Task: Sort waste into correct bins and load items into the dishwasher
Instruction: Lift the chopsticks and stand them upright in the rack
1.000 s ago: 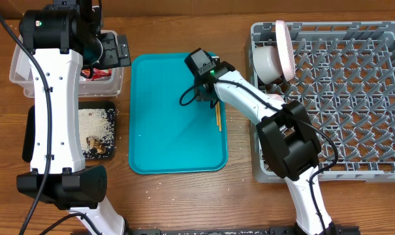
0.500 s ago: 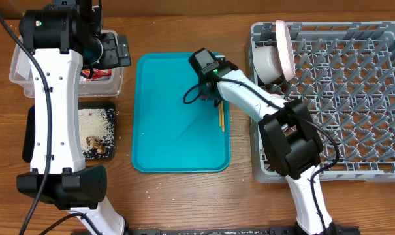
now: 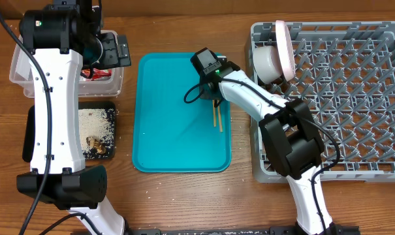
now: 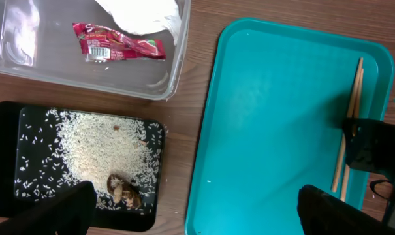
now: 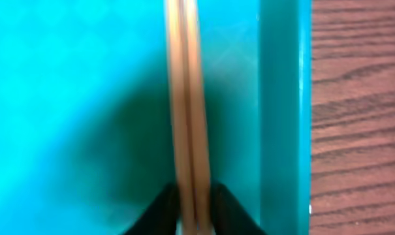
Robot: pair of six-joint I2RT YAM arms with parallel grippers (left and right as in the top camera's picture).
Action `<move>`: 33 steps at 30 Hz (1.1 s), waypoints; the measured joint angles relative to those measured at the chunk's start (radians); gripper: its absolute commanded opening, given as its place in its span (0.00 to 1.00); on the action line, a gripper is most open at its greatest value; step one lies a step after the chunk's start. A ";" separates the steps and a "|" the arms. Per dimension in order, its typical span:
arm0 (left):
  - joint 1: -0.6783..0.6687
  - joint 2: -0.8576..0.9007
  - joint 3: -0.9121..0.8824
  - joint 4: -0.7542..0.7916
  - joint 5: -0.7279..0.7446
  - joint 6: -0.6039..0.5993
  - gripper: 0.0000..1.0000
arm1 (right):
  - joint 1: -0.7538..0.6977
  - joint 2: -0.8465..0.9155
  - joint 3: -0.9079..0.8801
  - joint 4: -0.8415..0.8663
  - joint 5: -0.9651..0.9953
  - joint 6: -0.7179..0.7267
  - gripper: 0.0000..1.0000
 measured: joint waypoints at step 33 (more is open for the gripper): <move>0.000 0.000 0.000 0.000 0.000 0.000 1.00 | 0.003 -0.043 -0.029 -0.138 -0.123 0.053 0.05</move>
